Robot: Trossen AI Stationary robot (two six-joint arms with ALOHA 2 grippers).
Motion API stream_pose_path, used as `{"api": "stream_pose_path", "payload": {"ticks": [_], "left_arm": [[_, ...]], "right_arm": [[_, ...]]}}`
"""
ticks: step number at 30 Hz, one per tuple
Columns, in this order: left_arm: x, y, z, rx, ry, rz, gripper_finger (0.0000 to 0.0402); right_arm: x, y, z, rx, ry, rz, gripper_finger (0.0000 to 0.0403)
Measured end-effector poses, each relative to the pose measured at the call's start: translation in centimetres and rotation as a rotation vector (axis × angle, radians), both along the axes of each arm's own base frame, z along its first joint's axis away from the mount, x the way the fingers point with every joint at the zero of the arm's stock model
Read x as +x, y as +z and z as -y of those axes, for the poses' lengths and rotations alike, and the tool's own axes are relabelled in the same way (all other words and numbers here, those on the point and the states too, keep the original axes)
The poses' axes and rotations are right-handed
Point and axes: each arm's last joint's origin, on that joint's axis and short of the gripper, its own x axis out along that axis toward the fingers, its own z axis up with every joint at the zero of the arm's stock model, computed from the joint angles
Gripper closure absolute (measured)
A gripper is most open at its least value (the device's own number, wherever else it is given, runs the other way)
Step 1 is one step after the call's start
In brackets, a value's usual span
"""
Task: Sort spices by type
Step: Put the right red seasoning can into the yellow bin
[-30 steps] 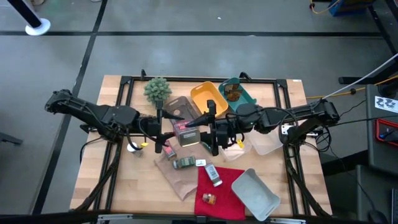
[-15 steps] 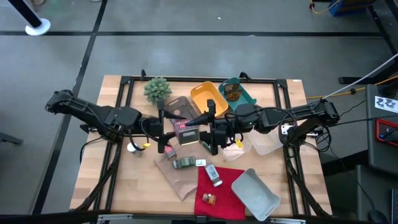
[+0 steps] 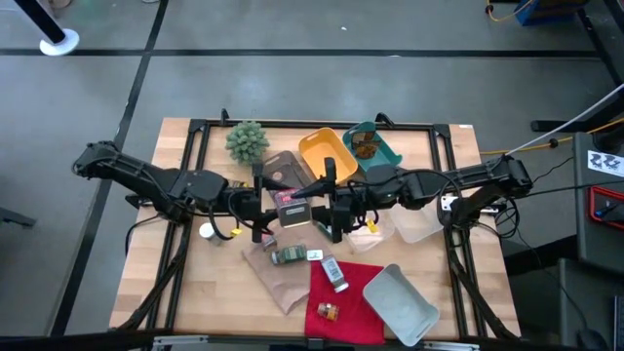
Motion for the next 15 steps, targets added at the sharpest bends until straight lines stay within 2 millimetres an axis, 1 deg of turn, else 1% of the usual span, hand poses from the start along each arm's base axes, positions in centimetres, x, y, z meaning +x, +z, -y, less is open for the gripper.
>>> {"api": "stream_pose_path", "payload": {"ticks": [15], "left_arm": [[-0.03,-0.05,0.10,0.027,-0.004,-0.007,0.0192]], "right_arm": [[-0.01,-0.12,0.06,-0.003,-0.025,-0.013,0.0226]]}}
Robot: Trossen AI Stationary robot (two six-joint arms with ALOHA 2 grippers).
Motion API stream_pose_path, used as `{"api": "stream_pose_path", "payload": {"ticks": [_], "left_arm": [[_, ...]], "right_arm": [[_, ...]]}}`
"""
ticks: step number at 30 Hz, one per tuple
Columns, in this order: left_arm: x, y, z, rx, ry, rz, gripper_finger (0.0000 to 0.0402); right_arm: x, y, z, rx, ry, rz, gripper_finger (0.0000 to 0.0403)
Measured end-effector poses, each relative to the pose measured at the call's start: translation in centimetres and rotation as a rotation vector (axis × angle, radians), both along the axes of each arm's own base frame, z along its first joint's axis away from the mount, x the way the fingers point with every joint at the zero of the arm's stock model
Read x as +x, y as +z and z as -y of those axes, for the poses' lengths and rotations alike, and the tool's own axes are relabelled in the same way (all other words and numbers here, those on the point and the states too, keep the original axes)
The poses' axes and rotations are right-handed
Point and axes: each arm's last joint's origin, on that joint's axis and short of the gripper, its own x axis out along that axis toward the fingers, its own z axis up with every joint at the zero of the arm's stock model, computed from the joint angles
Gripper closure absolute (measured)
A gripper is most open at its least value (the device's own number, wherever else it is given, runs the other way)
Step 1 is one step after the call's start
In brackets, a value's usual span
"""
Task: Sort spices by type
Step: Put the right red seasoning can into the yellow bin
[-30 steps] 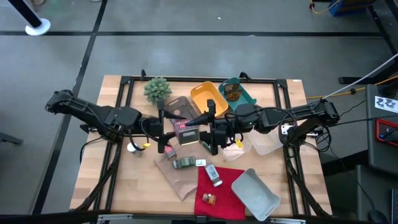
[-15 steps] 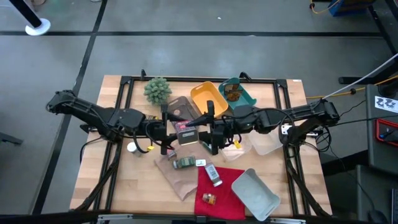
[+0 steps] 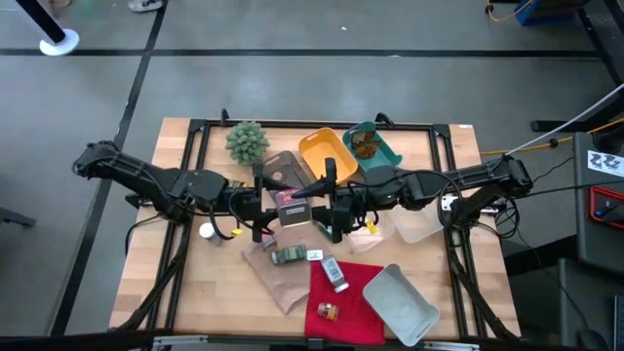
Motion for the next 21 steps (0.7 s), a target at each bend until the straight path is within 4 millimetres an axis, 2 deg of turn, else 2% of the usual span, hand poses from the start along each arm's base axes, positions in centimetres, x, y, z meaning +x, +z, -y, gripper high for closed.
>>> {"api": "stream_pose_path", "payload": {"ticks": [21], "left_arm": [[-0.10,-0.09,0.21,0.025,0.018,-0.010,0.0192]], "right_arm": [[-0.03,-0.22,0.16,-0.009,-0.087,-0.023,0.0226]]}}
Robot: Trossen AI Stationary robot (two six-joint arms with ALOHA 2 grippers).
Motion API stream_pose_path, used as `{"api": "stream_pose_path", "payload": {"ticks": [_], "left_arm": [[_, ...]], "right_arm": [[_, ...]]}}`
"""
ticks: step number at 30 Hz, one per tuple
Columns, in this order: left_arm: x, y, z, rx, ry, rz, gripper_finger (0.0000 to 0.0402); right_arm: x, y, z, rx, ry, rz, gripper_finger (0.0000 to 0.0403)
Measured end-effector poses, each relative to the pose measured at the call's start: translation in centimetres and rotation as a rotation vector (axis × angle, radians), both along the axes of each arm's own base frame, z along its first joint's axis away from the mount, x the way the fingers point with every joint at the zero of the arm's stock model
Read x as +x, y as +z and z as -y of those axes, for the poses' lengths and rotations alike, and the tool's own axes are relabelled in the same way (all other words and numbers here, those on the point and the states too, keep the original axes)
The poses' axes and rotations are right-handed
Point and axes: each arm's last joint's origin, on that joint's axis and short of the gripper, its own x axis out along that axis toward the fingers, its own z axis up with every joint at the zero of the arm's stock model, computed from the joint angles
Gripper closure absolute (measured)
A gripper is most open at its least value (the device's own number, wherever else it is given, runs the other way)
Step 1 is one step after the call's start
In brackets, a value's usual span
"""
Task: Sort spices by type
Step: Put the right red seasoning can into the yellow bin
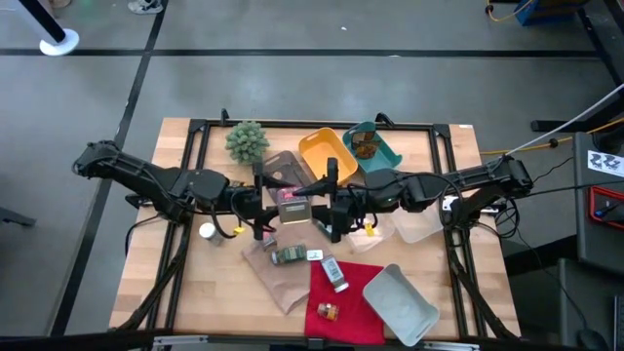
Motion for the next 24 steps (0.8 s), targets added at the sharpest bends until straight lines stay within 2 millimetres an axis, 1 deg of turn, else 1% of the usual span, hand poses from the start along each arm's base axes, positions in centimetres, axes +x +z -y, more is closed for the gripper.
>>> {"api": "stream_pose_path", "payload": {"ticks": [6,16,20,24], "left_arm": [[-0.1,0.1,0.0,0.000,0.008,0.003,0.0192],[-0.6,0.4,0.6,0.045,-0.013,0.016,0.0192],[-1.0,0.7,0.4,0.055,0.029,0.028,0.0192],[-1.1,0.9,0.1,0.025,0.067,0.039,0.0192]], "right_arm": [[0.0,-0.1,0.1,-0.005,-0.025,-0.011,0.0226],[0.0,0.1,0.0,-0.004,0.000,0.004,0.0226],[0.0,0.3,0.1,-0.019,-0.016,0.025,0.0226],[0.0,0.4,0.2,-0.018,-0.021,0.035,0.0226]]}}
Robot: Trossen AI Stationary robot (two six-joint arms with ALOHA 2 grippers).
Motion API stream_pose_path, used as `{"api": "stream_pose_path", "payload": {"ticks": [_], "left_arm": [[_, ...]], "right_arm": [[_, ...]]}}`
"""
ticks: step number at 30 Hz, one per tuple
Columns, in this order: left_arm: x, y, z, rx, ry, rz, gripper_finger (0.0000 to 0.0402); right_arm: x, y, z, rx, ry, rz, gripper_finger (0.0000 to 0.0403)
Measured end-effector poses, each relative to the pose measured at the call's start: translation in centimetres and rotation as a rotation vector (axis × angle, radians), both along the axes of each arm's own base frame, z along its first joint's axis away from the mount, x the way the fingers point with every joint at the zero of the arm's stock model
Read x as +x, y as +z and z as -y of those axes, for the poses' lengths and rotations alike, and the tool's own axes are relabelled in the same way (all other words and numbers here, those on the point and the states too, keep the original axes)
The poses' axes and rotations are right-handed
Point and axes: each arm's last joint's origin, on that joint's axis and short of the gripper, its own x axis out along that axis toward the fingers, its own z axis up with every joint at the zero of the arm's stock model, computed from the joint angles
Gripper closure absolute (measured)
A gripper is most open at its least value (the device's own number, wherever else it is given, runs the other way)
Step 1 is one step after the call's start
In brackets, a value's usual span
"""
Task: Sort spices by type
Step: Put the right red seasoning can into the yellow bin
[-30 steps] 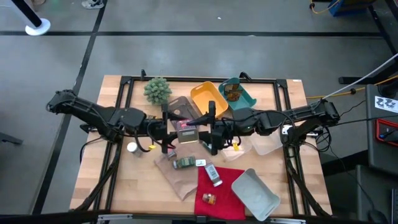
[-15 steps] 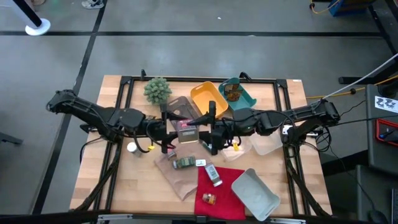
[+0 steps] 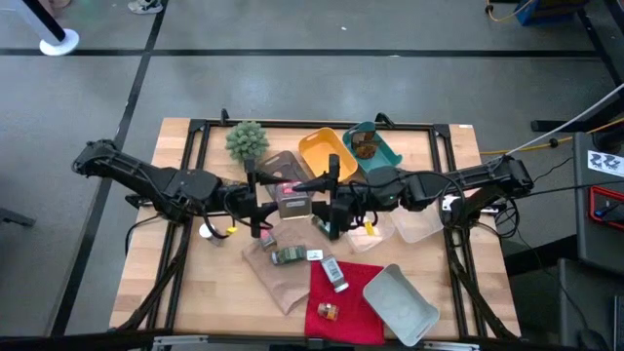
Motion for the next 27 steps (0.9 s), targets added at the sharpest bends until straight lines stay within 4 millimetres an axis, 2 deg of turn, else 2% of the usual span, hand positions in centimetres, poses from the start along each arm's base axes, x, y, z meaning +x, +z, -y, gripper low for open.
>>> {"api": "stream_pose_path", "payload": {"ticks": [11,18,27], "left_arm": [[0.9,-0.6,0.0,-0.001,0.027,-0.016,0.0192],[1.0,-0.1,0.0,0.025,0.026,0.029,0.0191],[1.3,-0.4,-0.2,-0.036,0.071,0.031,0.0191]], "right_arm": [[0.0,-0.1,0.0,-0.003,0.008,-0.009,0.0226],[0.0,0.1,0.0,0.000,0.016,0.011,0.0226],[0.0,0.0,0.0,-0.002,0.011,0.001,0.0226]]}}
